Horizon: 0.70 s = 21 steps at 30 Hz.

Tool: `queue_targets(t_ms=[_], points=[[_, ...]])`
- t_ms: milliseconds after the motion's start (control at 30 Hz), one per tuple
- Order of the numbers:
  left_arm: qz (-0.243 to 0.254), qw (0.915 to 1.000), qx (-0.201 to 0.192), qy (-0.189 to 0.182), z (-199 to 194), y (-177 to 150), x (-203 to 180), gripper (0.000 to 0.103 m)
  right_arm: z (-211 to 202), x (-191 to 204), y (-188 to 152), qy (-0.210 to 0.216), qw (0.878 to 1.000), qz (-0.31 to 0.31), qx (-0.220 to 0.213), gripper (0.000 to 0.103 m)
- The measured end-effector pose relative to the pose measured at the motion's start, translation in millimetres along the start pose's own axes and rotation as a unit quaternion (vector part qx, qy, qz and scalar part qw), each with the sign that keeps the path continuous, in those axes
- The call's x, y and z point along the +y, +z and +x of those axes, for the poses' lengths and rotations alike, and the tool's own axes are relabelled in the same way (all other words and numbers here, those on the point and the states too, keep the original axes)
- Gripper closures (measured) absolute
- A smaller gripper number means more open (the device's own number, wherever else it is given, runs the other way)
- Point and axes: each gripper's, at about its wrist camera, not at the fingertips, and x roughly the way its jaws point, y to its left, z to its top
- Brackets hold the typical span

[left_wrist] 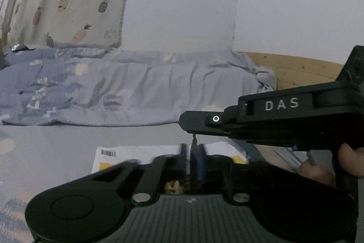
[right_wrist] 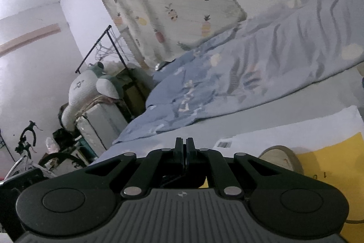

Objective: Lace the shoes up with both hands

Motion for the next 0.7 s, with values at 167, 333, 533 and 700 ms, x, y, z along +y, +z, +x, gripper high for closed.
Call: queue_targets(t_ms=[167,333,533,700], points=[[0.034,0.9985,0.000,0.043,0.8,-0.9,-7.1,0.100,0.0,-0.8,-0.1,-0.003,1.000,0.016,-0.005,0.075],[0.068,0.9955,0.002,0.066,3.7,-2.8,-14.0,0.100,-0.9,-5.3,2.5,-0.013,0.999,0.042,-0.012,0.066],[0.086,0.9946,-0.003,0.057,5.9,-4.7,-19.5,0.100,3.9,-2.0,0.9,-0.010,0.999,0.030,0.006,0.079],[0.088,0.9946,-0.001,0.054,8.4,-6.1,-18.8,0.099,4.2,-0.7,-0.2,-0.017,1.000,0.022,0.005,0.100]])
